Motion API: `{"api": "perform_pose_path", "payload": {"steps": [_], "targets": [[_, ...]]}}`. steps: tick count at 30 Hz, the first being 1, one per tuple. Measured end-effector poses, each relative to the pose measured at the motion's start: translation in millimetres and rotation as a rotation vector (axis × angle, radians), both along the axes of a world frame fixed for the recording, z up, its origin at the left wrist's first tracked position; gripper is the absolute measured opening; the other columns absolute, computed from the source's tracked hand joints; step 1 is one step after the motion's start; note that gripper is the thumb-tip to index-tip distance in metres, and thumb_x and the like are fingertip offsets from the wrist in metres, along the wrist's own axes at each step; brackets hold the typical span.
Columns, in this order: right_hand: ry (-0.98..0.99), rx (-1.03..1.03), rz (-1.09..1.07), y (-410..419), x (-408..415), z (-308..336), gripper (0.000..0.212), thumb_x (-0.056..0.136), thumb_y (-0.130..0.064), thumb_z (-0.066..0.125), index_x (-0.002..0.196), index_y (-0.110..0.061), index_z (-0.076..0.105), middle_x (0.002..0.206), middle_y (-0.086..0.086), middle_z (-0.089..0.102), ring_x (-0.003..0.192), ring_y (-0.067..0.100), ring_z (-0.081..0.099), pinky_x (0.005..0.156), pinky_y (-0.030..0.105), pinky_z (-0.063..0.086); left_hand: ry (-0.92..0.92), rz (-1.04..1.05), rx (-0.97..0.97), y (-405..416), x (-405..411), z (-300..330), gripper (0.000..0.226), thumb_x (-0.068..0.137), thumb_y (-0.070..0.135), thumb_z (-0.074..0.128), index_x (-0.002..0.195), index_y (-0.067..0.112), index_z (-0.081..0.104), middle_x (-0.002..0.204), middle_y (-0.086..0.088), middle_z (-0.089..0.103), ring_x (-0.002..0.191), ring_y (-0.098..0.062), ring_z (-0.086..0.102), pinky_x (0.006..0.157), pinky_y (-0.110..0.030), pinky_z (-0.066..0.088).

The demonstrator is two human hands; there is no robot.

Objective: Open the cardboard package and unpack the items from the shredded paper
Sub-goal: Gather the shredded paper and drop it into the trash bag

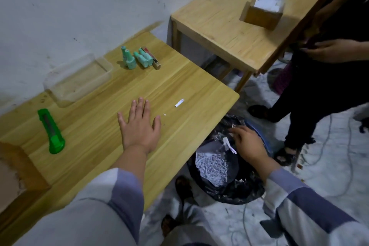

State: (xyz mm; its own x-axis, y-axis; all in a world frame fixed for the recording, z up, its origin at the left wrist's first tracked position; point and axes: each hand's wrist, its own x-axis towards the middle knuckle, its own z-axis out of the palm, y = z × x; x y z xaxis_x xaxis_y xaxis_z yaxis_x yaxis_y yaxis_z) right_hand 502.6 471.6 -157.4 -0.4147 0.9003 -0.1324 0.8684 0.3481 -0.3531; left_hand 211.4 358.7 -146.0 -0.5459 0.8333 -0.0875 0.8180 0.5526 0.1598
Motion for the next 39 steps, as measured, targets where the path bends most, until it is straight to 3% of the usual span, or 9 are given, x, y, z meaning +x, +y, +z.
{"api": "perform_pose_path", "payload": {"steps": [5, 9, 14, 19, 23, 29, 36, 39], "targets": [[0.02, 0.139, -0.082, 4.3, -9.4, 22.4, 0.026, 0.09, -0.013, 0.051, 0.107, -0.02, 0.069, 0.112, 0.005, 0.064, 0.103, 0.032, 0.057, 0.081, 0.042, 0.049, 0.016, -0.002, 0.001, -0.5, -0.4, -2.7, 0.062, 0.098, 0.048, 0.016, 0.154, 0.023, 0.006, 0.162, 0.007, -0.002, 0.148, -0.012, -0.005, 0.117, -0.056, 0.001], [0.153, 0.242, 0.03, 2.5, -47.7, 42.0, 0.024, 0.088, -0.005, 0.052, 0.105, -0.012, 0.069, 0.104, 0.008, 0.063, 0.098, 0.032, 0.055, 0.081, 0.046, 0.049, 0.022, -0.009, -0.012, -1.7, -0.7, -2.3, 0.06, 0.099, 0.043, 0.016, 0.154, 0.022, 0.003, 0.162, 0.006, -0.004, 0.148, -0.012, -0.007, 0.117, -0.057, 0.001], [0.219, 0.134, 0.235, -6.3, -117.2, 45.3, 0.027, 0.091, -0.011, 0.054, 0.116, -0.008, 0.064, 0.114, 0.009, 0.061, 0.107, 0.028, 0.052, 0.089, 0.04, 0.047, 0.012, -0.007, -0.003, -1.0, -1.6, -1.5, 0.06, 0.099, 0.042, 0.016, 0.154, 0.022, 0.003, 0.161, 0.007, -0.006, 0.148, -0.012, -0.008, 0.117, -0.056, -0.001], [0.256, 0.058, 0.183, -15.8, -164.7, 37.8, 0.035, 0.092, -0.022, 0.057, 0.124, -0.009, 0.058, 0.126, 0.007, 0.054, 0.12, 0.024, 0.044, 0.094, 0.031, 0.041, 0.038, 0.002, -0.016, -0.8, -2.5, -2.5, 0.06, 0.098, 0.045, 0.012, 0.153, 0.023, 0.001, 0.161, 0.007, -0.007, 0.148, -0.012, -0.009, 0.117, -0.056, -0.001], [0.236, 0.077, 0.282, -20.2, -182.9, 34.8, 0.027, 0.087, -0.024, 0.063, 0.108, -0.008, 0.067, 0.112, 0.009, 0.06, 0.108, 0.026, 0.048, 0.087, 0.033, 0.043, 0.038, 0.002, -0.011, 0.7, -1.8, -2.5, 0.06, 0.099, 0.046, 0.014, 0.153, 0.024, 0.001, 0.161, 0.007, -0.007, 0.148, -0.012, -0.01, 0.117, -0.056, -0.001], [0.302, 0.069, 0.32, -18.8, -194.4, 34.5, 0.015, 0.085, -0.008, 0.059, 0.084, -0.003, 0.073, 0.089, 0.013, 0.065, 0.088, 0.031, 0.06, 0.072, 0.039, 0.05, 0.037, 0.015, -0.007, 1.8, -1.3, -2.5, 0.061, 0.098, 0.047, 0.015, 0.154, 0.024, 0.003, 0.162, 0.007, -0.004, 0.148, -0.012, -0.008, 0.117, -0.057, 0.001], [0.2, 0.148, 0.394, -21.0, -185.4, 34.4, 0.019, 0.09, -0.003, 0.049, 0.095, 0.0, 0.068, 0.091, 0.017, 0.066, 0.089, 0.034, 0.059, 0.071, 0.036, 0.045, 0.044, 0.01, -0.008, 1.6, -1.6, -2.9, 0.062, 0.098, 0.048, 0.015, 0.154, 0.024, 0.003, 0.162, 0.007, -0.005, 0.148, -0.012, -0.008, 0.117, -0.056, 0.002], [0.205, 0.112, 0.33, -16.9, -175.5, 37.3, 0.02, 0.09, -0.002, 0.048, 0.1, -0.002, 0.066, 0.098, 0.015, 0.067, 0.092, 0.031, 0.059, 0.075, 0.033, 0.043, 0.04, 0.009, -0.007, 0.7, -1.3, -2.3, 0.062, 0.098, 0.048, 0.014, 0.154, 0.024, 0.002, 0.161, 0.007, -0.006, 0.148, -0.012, -0.009, 0.117, -0.055, 0.001]]}}
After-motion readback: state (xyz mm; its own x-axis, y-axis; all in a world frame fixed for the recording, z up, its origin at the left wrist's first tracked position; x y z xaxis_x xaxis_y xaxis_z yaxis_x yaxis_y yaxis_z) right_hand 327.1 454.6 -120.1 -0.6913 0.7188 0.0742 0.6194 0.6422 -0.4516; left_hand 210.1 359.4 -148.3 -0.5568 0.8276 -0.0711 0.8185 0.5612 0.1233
